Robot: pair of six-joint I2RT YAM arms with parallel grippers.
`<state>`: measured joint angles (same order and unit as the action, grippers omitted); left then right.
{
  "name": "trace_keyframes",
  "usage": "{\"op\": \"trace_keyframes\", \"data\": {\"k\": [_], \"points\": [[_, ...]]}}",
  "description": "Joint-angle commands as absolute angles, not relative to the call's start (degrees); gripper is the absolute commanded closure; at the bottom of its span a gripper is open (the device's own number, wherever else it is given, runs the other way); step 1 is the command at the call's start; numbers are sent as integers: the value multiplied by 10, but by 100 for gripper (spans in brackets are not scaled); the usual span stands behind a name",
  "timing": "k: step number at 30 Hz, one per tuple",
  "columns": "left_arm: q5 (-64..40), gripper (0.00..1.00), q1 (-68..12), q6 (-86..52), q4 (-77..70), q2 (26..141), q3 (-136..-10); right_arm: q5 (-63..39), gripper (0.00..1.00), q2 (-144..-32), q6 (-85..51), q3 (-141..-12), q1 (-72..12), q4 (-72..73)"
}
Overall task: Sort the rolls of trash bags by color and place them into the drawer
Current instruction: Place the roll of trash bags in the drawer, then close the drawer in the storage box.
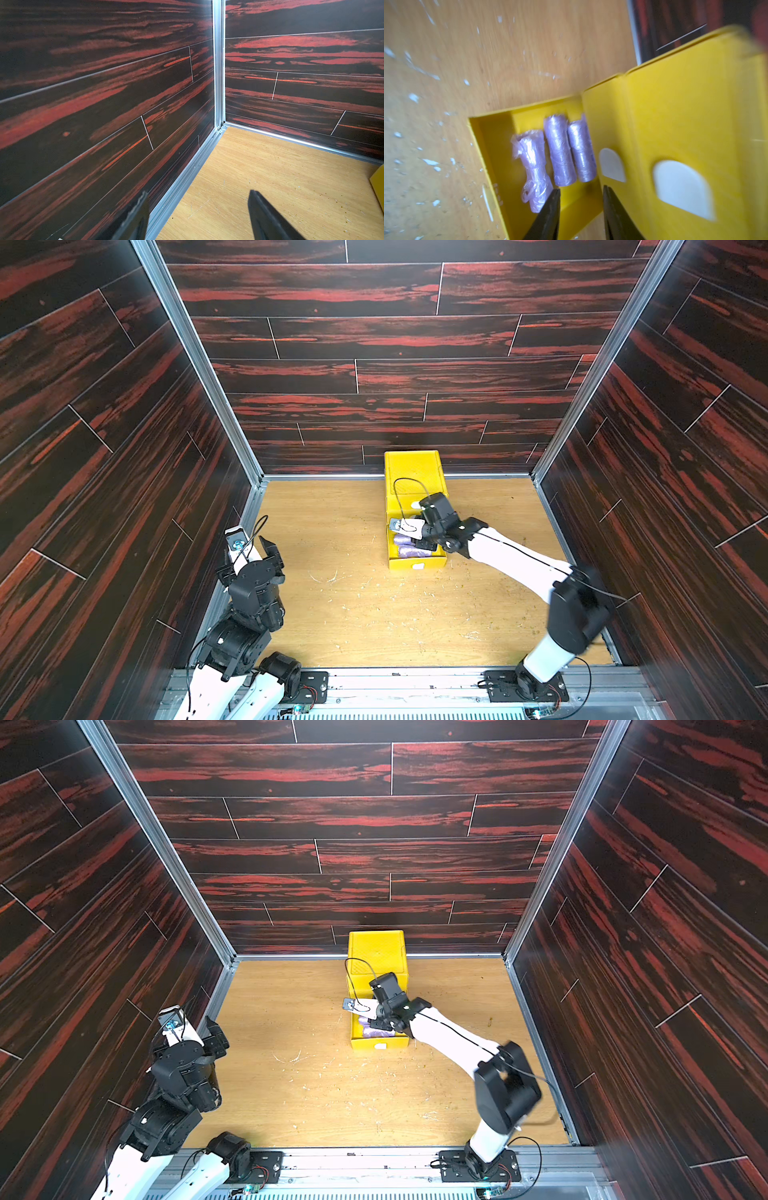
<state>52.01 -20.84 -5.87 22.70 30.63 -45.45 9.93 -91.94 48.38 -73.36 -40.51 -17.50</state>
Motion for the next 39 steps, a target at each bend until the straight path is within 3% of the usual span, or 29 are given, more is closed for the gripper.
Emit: {"op": "trace_keyframes", "data": {"k": [1, 11, 15, 17, 18, 20, 21, 25, 26, 27, 29, 33, 39], "points": [[483, 20, -205, -70, 244, 343, -478, 62, 61, -838, 424, -676, -426, -122], [266, 27, -207, -189, 392, 556, -673, 87, 54, -569, 224, -485, -431, 24], [191, 28, -213, -222, 407, 676, -785, 204, 46, -517, 24, -457, -431, 40], [159, 28, -217, -229, 410, 741, -849, 304, 82, -534, -104, -492, -425, -31], [143, 27, -219, -230, 417, 778, -889, 318, 93, -556, -140, -523, -418, -82], [122, 25, -220, -228, 438, 846, -967, 330, 100, -599, -180, -581, -409, -169], [114, 22, -221, -222, 452, 886, -1014, 334, 97, -615, -197, -601, -409, -200], [82, 12, -220, -185, 536, 1058, -1213, 268, 48, -577, -231, -568, -409, -175], [77, 10, -218, -180, 574, 1111, -1292, 254, 37, -555, -243, -548, -409, -158], [70, 9, -215, -179, 616, 1167, -1376, 234, 33, -534, -250, -529, -410, -144], [42, 11, -209, -186, 675, 1272, -1533, 214, 37, -502, -267, -499, -411, -131], [-60, 17, -181, -272, 575, 1307, -1514, 174, 58, -459, -279, -450, -414, -125], [-140, 17, -173, -354, 529, 1373, -1551, 142, 60, -414, -300, -398, -415, -129]]}}
